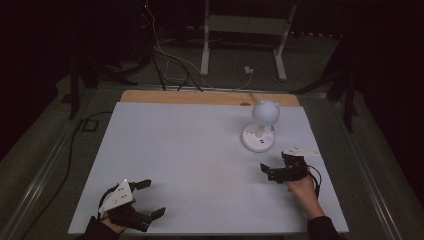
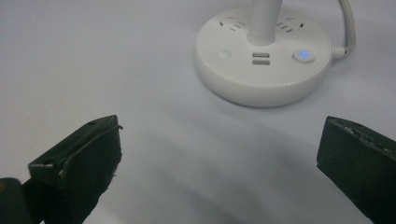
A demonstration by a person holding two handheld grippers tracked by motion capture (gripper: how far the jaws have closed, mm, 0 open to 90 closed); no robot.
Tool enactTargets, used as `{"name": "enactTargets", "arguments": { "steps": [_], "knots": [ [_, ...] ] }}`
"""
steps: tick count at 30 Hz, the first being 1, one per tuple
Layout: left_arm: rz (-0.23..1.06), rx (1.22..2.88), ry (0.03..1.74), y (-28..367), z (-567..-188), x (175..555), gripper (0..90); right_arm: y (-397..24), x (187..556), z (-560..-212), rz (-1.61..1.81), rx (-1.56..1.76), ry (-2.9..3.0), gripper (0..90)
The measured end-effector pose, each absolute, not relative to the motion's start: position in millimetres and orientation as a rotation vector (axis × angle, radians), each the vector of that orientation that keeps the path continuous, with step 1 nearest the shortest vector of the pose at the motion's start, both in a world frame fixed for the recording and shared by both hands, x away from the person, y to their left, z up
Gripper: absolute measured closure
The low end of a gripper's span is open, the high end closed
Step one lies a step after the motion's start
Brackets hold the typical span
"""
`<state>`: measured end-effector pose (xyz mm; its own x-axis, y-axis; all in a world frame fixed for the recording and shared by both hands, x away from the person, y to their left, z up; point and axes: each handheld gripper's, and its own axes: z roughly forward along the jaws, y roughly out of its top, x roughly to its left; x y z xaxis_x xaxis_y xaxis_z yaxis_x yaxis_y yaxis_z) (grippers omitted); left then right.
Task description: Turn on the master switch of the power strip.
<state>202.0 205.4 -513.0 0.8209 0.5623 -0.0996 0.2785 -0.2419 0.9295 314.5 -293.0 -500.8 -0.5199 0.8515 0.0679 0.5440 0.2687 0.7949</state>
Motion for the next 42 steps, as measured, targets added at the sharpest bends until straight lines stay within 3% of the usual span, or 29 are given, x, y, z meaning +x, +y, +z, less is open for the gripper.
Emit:
{"name": "enactTargets", "arguments": {
  "steps": [35, 42],
  "knots": [
    [0.304, 1.841, 0.649, 205.4, -513.9, 202.5, 0.3, -324.2, 225.9, -522.6, 1.016, 1.244, 2.169, 0.0],
    [0.303, 1.845, 0.646, 204.6, -513.9, 202.2, 0.3, -329.7, 225.1, -527.9, 0.982, 1.254, 2.163, 0.0]
  ]
}}
